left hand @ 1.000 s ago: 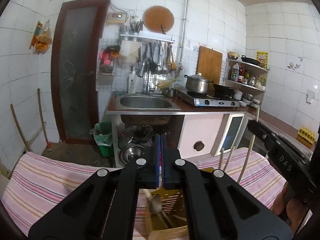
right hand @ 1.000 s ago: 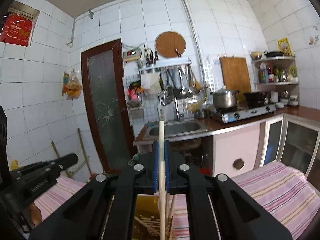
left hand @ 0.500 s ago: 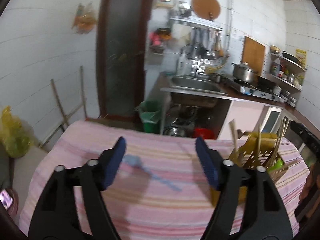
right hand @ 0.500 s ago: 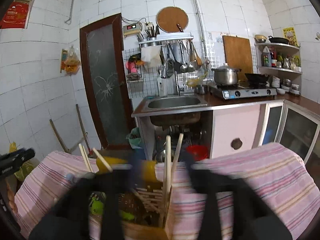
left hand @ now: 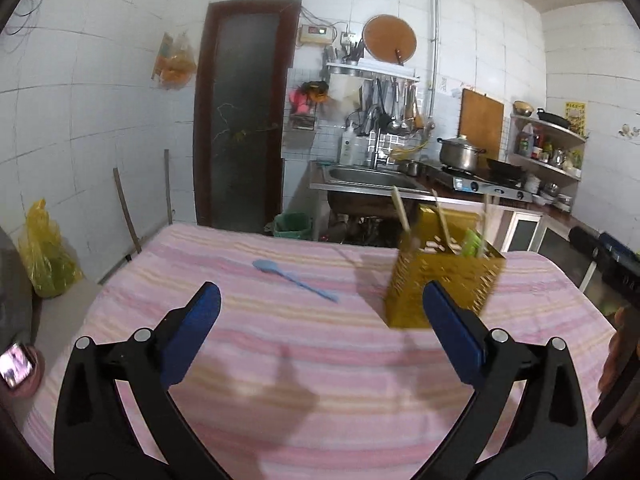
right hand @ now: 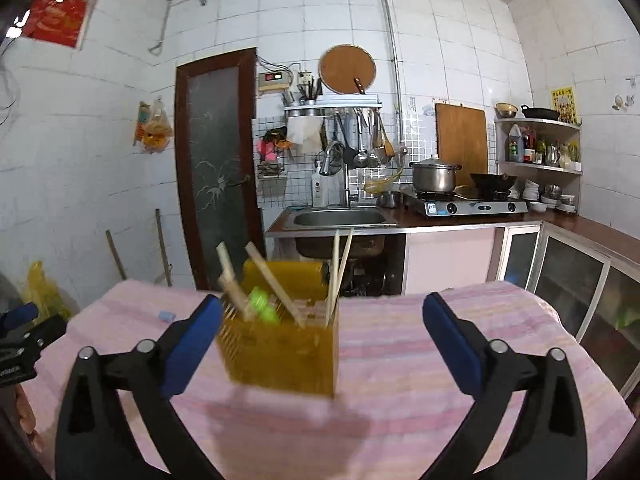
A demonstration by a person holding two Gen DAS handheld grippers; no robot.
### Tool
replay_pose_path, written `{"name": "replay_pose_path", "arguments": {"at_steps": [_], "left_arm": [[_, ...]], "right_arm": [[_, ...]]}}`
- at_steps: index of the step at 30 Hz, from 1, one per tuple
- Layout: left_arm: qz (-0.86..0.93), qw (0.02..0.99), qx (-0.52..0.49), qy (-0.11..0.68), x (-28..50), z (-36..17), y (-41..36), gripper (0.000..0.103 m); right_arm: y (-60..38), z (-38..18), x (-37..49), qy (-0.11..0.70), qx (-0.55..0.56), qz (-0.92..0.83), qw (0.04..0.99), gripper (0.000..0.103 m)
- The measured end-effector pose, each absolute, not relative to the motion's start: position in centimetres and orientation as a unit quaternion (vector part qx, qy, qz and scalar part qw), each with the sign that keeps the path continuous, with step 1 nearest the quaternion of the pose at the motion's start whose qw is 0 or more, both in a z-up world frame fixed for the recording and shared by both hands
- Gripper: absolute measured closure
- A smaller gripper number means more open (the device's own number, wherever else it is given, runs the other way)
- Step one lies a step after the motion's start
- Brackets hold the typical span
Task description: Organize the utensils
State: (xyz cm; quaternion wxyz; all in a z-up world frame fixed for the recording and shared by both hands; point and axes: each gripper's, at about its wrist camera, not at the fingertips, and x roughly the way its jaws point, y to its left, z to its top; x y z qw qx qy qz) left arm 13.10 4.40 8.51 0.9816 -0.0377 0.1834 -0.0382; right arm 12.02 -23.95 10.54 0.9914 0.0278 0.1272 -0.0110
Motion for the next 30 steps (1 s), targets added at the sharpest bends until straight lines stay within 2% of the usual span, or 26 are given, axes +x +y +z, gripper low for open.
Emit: {"name": "replay_pose_path", "arguments": {"at_steps": [9,14,23,30], "left_arm": [[-0.057,0.986,-0.009,0.158,4.4,3.8,1.1,0.005],[-0.05,0.988,0.011,0.147,2.8,1.3,0.1,0.005],[-0.039,0.992,0.01,0.116,1.5,0.8,0.2,0.005],[-0.027,0.991,0.015,0.13,2.2,0.8,0.2,0.005]], "right_arm": [[-22.0,4.0,3.8,0.154,0.032,-0.02,0.987,0.004],[-22.4,2.0,1.9,0.156,0.035,-0.035,0.987,0.004],[-23.1,1.1,1.2,0.134,0.05,-0.031,0.989,0.004],[-23.2,1.1,1.1,0.128,0.056,-0.032,0.99,0.004]]}}
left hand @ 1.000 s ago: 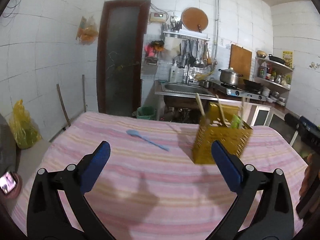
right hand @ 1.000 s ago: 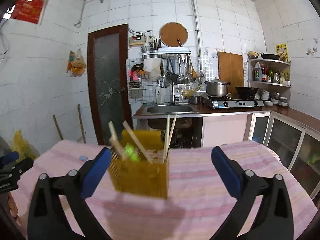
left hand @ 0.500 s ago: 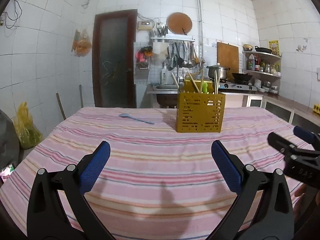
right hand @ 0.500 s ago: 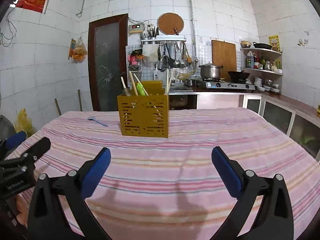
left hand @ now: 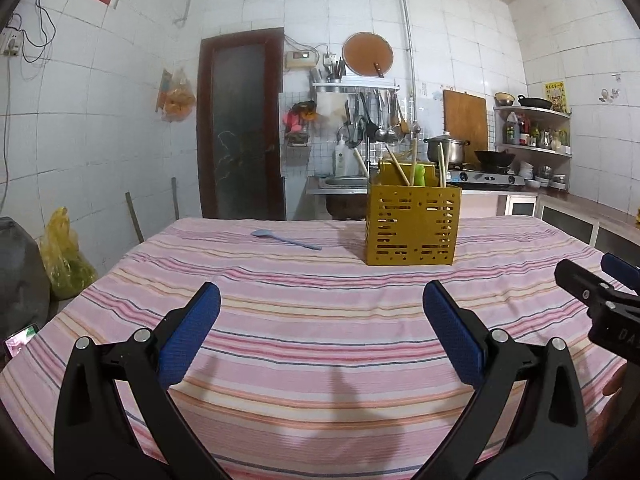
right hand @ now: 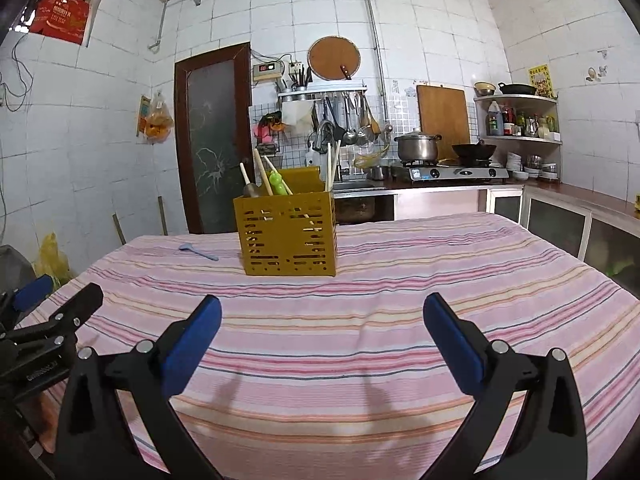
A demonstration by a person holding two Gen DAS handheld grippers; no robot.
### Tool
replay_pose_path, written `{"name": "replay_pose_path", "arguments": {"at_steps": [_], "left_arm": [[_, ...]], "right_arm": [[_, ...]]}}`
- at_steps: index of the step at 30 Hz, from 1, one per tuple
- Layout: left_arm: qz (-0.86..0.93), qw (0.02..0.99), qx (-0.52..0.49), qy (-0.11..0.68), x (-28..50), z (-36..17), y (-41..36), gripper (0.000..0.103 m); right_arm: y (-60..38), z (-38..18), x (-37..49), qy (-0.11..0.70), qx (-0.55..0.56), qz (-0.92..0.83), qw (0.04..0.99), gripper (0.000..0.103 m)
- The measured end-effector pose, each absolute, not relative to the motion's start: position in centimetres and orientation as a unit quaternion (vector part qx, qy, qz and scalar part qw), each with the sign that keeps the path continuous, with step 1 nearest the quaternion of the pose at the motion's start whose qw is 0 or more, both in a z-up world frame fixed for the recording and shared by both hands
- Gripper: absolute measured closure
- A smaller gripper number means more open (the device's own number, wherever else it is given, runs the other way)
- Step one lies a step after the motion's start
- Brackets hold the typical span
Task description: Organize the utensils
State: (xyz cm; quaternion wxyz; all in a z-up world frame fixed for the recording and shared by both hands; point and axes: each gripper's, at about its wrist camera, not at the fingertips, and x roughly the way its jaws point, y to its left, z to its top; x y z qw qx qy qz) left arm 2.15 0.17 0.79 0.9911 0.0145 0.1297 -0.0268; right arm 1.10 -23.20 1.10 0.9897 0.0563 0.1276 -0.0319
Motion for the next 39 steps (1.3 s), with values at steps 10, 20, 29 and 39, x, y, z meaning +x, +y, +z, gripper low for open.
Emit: {"name": "replay_pose_path", "arguments": {"at_steps": [10,20,29,39], "left_arm": [[-0.025,0.992,0.013,0.126,2.3,0.7,0.4,0.005],[-0.025,0.992,0.016,0.124,2.2,0.6,0.4,0.005],[-0.021,0.992,0.01,0.122,2.0,0.8,0.5,0.005],[-0.017,0.993,0.014,0.118,1.8,0.9,0.3,0.005]], "right_arm": [[-23.3,0.9,0.7,0.124,0.058,-0.033,0.99,0.004],[-22.7,1.1,-0.3,0.111,0.041,-0.04,0.992,0.004],[-22.7,1.1,-0.4,0.111,0.04,-0.039,0.992,0.004],[-22.7,1.2,-0.3,0.109,0.037,-0.041,0.992,0.004]]}}
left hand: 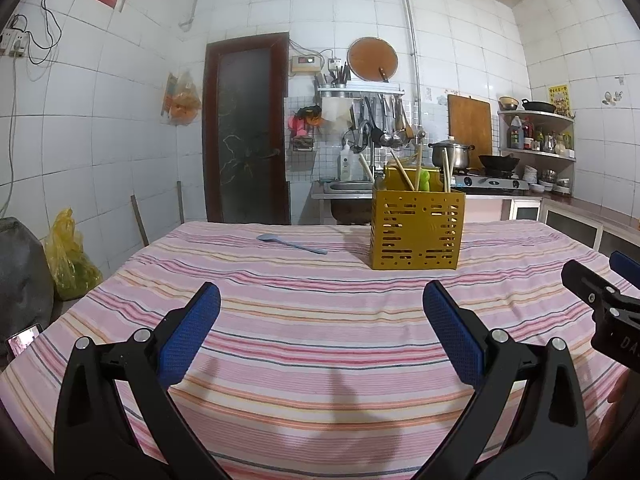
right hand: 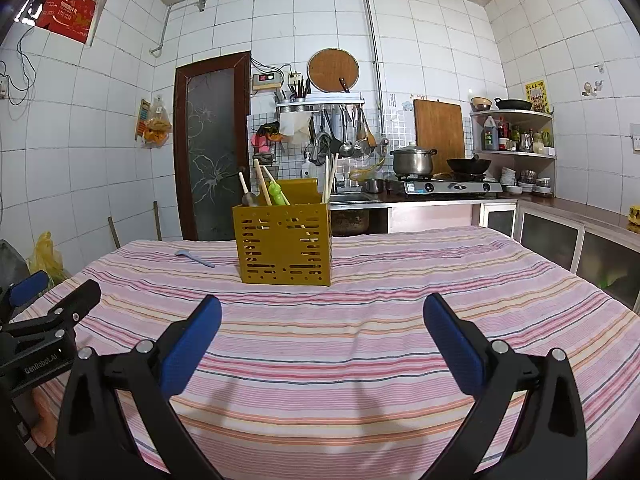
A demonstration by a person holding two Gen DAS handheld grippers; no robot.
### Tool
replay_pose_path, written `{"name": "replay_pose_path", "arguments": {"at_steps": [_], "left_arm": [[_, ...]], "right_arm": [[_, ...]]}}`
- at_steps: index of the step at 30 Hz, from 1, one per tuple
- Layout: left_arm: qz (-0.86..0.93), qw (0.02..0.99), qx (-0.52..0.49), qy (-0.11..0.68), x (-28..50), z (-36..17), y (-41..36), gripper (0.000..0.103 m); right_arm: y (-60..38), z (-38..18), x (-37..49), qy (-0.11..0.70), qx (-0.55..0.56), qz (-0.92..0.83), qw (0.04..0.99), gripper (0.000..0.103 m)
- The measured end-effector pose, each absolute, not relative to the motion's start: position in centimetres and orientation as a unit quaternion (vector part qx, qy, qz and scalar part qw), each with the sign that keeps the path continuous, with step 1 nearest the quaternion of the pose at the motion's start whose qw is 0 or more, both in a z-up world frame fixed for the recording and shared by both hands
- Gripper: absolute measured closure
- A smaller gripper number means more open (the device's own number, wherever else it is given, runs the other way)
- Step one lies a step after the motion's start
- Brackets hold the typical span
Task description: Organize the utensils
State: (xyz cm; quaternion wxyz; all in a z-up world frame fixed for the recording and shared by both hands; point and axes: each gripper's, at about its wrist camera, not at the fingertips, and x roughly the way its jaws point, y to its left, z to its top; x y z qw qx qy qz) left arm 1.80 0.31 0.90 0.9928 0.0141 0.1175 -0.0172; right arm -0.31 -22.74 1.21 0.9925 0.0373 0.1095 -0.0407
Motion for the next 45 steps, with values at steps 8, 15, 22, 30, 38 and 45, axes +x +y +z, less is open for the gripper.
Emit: {"name": "replay_pose_path", "arguments": {"at_steps": [8,15,22,30,38,45], "left_arm": [[-0.017,0.993,0.015,0.117,1.7,0.9,0.2,0.005],[-0.017,0.993,0.018,0.116,1.6,0.9,0.1,0.005],[-0.017,0.993,0.017,0.116,1.5,0.9,0.1,0.005],[-0.018,0.993,0.017,0.115,1.5,0.9,0.1,0.005],[-0.019,0.993,0.016,0.114,1.5,0.9,0.1,0.005],[-0.019,0.993,0.016,0.115,1.5,0.9,0.1,0.005]], "right_arm": [[-22.8,1.4,-0.3,0.109,0.034,-0.044,0.993,0.004],[-22.4,1.6,-0.5,0.105,0.025,-0.049,0.993,0.004],[-22.2,1.8,-0.6,0.104,0.02,-0.051,0.993,0.004],[-22.1,1.8,-0.5,0.103,0.017,-0.056,0.993,0.004],[-21.8,1.8,-0.7,0.1,0.006,-0.061,0.993,0.004],[-21.7,1.8,-0.7,0.099,0.005,-0.062,0.993,0.004]]}}
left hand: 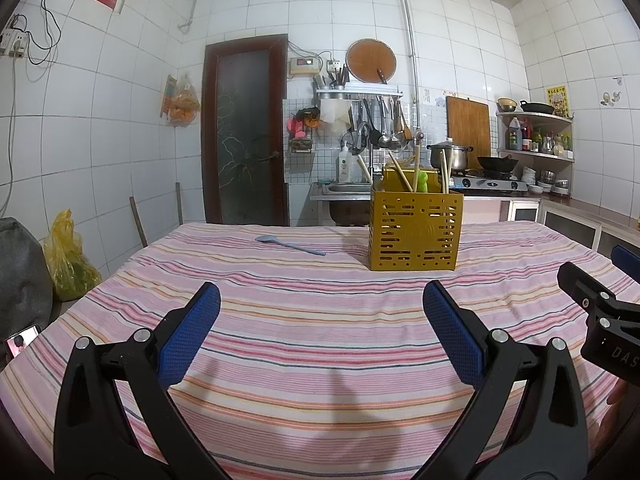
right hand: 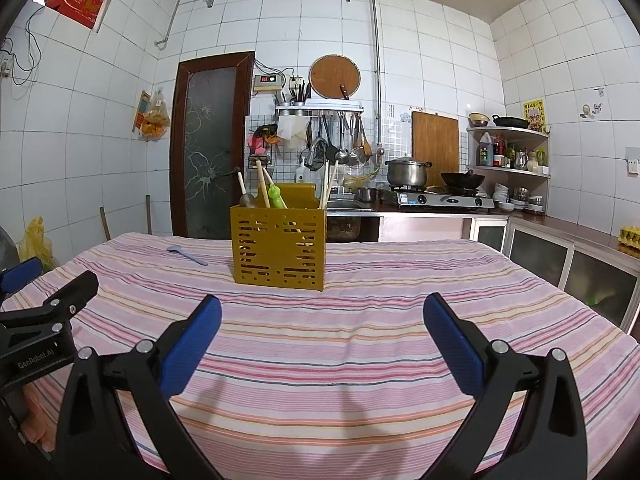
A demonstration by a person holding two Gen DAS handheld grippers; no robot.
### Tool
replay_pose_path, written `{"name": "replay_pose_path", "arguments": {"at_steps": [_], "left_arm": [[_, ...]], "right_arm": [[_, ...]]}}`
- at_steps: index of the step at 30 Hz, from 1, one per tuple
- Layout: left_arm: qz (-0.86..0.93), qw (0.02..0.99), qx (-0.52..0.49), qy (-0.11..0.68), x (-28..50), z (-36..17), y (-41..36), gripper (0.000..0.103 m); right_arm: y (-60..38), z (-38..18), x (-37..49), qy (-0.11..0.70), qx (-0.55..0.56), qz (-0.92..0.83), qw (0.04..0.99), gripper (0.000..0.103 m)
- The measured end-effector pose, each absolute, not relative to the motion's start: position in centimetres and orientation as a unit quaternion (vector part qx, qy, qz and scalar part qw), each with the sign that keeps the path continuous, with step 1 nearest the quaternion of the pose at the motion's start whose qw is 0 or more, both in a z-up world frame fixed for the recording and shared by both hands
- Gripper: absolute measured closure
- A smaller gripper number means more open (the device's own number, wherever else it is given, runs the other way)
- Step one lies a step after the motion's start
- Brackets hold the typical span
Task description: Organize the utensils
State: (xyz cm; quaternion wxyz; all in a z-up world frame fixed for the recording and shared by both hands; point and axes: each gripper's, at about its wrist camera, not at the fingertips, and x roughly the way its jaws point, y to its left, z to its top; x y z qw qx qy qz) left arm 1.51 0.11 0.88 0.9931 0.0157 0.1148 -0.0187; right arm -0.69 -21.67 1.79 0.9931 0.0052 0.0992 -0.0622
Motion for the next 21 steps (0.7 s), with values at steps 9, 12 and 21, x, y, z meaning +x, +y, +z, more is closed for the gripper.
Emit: {"name": "replay_pose_path", "arguments": {"at_steps": [9,12,21], "left_arm": [[-0.019,0.993,0.017,0.113,1.5,0.9,0.09,0.005],[-0.019,0.993,0.016,0.113,1.47,0.9,0.08,0.005],[-0.019,0.993,0.016,0.111,1.35,1.06,-0.14,0.005]], "right_arm": [[-21.68,1.81,-0.82,0.098,0.003,-0.064,0.993,0.004],[-21.69,1.82,-0.85,0.097,0.003,-0.064,0.993,0.004],[-21.72,1.8,-0.87,0.097,0.003,-0.064,0.993,0.004]]}}
